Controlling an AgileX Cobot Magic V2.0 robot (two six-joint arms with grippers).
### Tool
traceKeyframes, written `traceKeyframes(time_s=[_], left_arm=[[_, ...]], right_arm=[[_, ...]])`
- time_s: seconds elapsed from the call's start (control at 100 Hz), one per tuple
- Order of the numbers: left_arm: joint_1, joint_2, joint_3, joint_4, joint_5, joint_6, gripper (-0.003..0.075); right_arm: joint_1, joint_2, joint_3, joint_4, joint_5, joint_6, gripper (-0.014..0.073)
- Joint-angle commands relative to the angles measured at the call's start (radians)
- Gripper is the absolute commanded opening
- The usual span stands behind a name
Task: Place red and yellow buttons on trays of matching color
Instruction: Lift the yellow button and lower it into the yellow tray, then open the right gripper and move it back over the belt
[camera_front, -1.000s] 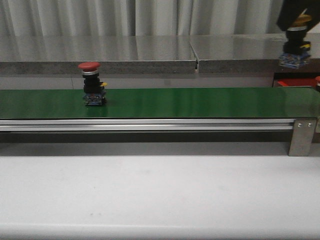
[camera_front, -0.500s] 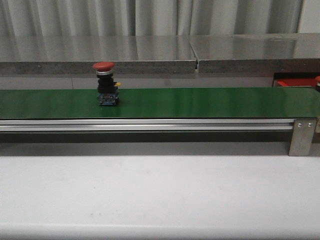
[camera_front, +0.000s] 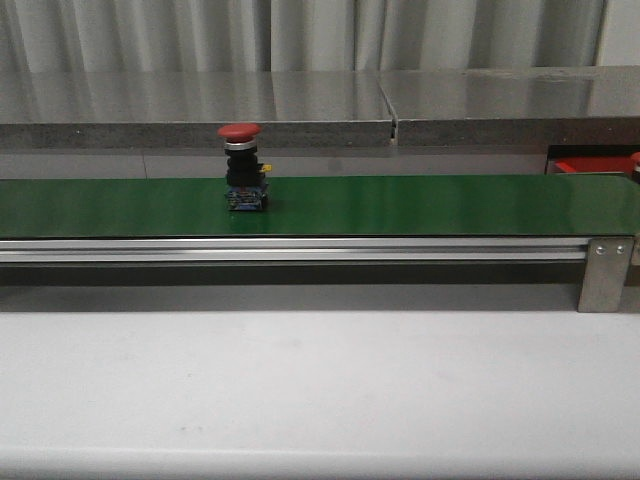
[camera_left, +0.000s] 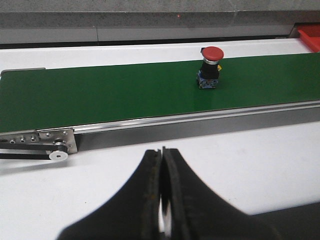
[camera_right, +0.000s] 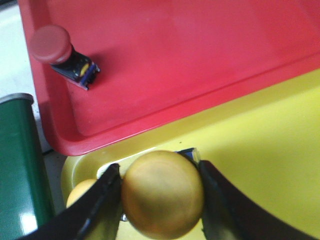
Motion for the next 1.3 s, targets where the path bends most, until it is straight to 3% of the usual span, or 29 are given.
traceKeyframes(time_s=[0.0,0.66,0.71,0.86,0.92,1.29], left_arm=[[-0.007,0.007,-0.022,-0.014,-0.081,-0.004,-0.0020],[-0.007,0.007,-0.022,-0.014,-0.081,-0.004,-0.0020],[-0.007,0.007,-0.022,-0.014,-0.081,-0.004,-0.0020],[-0.007,0.007,-0.022,-0.014,-0.081,-0.004,-0.0020],[-0.007,0.007,-0.022,-0.014,-0.081,-0.004,-0.0020],[-0.007,0.007,-0.022,-0.014,-0.081,-0.004,-0.0020]], right_arm=[[-0.005,-0.002,-0.021,0.056,-0.081,0.004,0.0113],[-0.005,0.105,-0.021,0.101,-0.118,0.003,0.0124],[-0.005,0.105,-0.021,0.101,-0.112,0.003,0.0162],[-0.005,0.105,-0.021,0.101,-0.109,0.003,0.0431],[-0.005,0.105,-0.021,0.101,-0.104,0.003,0.0498],[-0.005,0.035,-0.021,0.073,-0.107,0.002,0.0521]])
